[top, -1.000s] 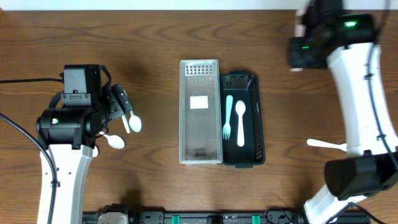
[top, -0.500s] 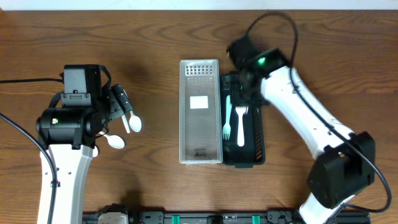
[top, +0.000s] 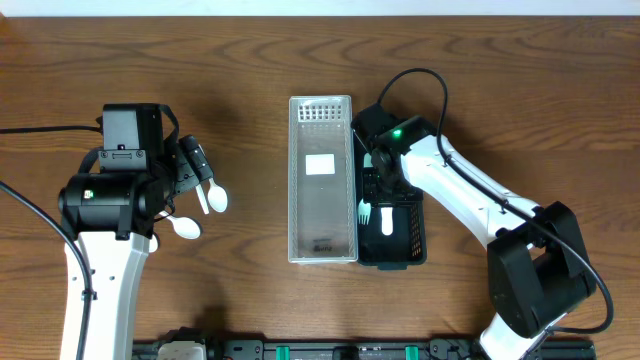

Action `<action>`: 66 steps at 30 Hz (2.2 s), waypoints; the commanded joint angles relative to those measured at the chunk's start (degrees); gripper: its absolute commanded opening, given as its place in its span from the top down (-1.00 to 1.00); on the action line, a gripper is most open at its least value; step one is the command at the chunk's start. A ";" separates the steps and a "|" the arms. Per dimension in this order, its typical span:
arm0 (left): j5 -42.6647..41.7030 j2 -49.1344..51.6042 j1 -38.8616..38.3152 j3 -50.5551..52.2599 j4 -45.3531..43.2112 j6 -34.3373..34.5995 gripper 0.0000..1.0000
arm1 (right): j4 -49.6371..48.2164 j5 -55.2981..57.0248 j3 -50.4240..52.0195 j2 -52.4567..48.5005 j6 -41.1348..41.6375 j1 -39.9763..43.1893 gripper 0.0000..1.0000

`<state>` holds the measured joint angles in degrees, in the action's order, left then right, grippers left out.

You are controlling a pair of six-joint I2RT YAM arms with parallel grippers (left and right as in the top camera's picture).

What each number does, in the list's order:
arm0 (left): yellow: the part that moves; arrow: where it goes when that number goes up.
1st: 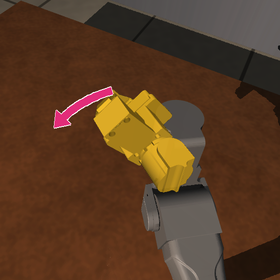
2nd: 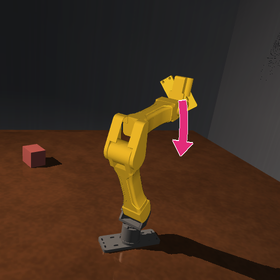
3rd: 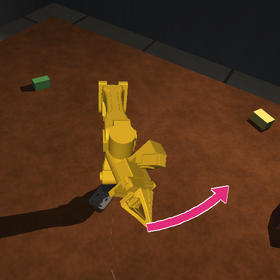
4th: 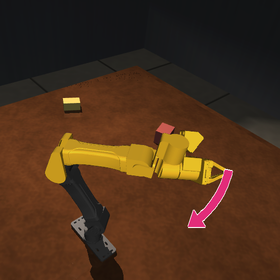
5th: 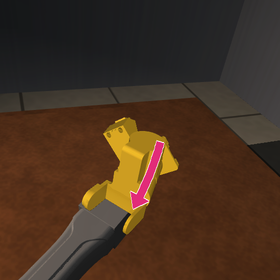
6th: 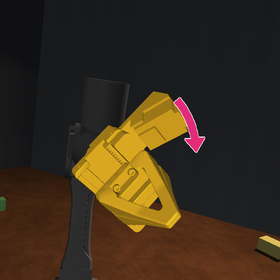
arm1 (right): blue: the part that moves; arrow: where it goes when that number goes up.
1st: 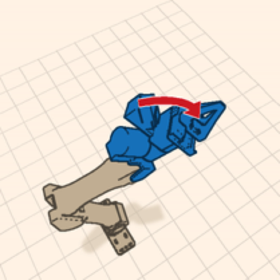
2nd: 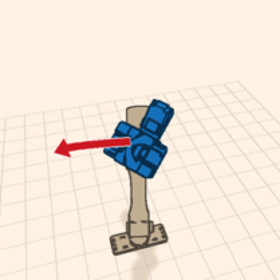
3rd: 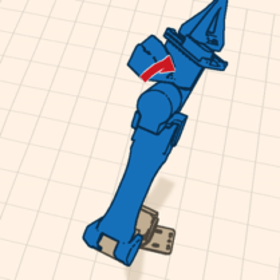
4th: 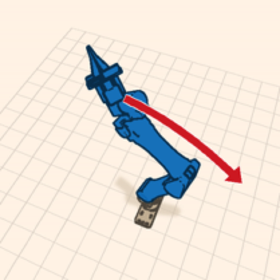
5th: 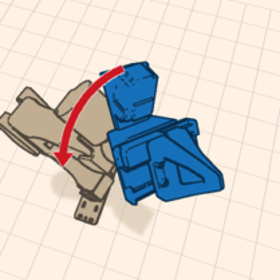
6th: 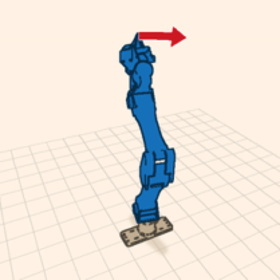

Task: Pack container
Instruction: 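Carry the white fork into the dark green basket, then release the white fork and withdraw the right gripper, then move the right gripper over the remaining white fork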

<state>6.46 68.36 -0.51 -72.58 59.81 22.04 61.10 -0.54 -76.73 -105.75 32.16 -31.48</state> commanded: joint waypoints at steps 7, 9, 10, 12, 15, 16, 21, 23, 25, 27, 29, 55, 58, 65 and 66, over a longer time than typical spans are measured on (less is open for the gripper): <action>1.11 0.22 0.22 -0.42 0.15 -0.98 -0.96 | -0.28 0.31 -0.24 0.02 -0.55 -0.50 -0.12; 1.11 0.22 0.22 -0.42 0.15 -0.98 -0.96 | -0.28 0.50 -1.01 0.17 -0.52 -0.39 -0.08; 1.11 0.22 0.22 -0.42 0.15 -0.98 -0.96 | -0.22 1.29 -1.84 0.31 -0.50 -0.35 -0.07; 1.11 0.22 0.22 -0.42 0.15 -0.98 -0.96 | 0.26 3.96 -4.48 0.83 -0.50 -0.28 -0.07; 1.11 0.22 0.22 -0.42 0.15 -0.98 -0.96 | 2.12 9.75 -10.71 2.71 -0.50 0.44 -0.10; 1.11 0.24 0.22 -0.42 0.15 -0.98 -0.96 | 3.19 12.20 -13.44 3.67 -0.50 1.20 -0.11; 1.11 0.22 0.22 -0.42 0.15 -0.98 -0.96 | 7.39 14.93 -21.20 9.01 4.55 10.05 -0.10; 1.11 0.22 0.22 -0.42 0.13 -0.98 -0.96 | 9.46 14.73 -21.35 11.91 10.93 16.15 -0.10; 1.11 0.22 0.22 -0.42 0.13 -0.98 -0.96 | 12.59 13.70 -21.35 14.08 18.86 22.91 0.01; 1.11 0.24 0.22 -0.42 0.13 -0.98 -0.96 | 15.87 12.15 -21.35 15.34 26.95 29.09 -0.04; 1.11 0.22 0.22 -0.42 0.11 -0.98 -0.96 | 19.26 9.60 -21.33 15.89 34.51 34.86 -0.33; 1.11 0.22 0.22 -0.42 0.11 -0.98 -0.96 | -7.56 6.91 18.18 15.61 32.02 61.35 -0.97; 1.11 0.24 0.22 -0.42 0.11 -0.96 -0.96 | -10.93 6.62 20.28 14.91 29.07 62.64 -0.92; 1.11 0.24 0.22 -0.42 0.13 -0.98 -0.96 | -13.46 6.45 20.74 9.68 28.15 64.19 -0.88; 1.11 0.22 0.22 -0.42 0.13 -0.98 -0.96 | -13.88 6.38 20.74 8.83 28.17 64.19 -0.88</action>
<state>6.46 68.36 -0.51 -72.58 59.81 22.04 47.86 5.80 -56.47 -94.41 61.80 31.94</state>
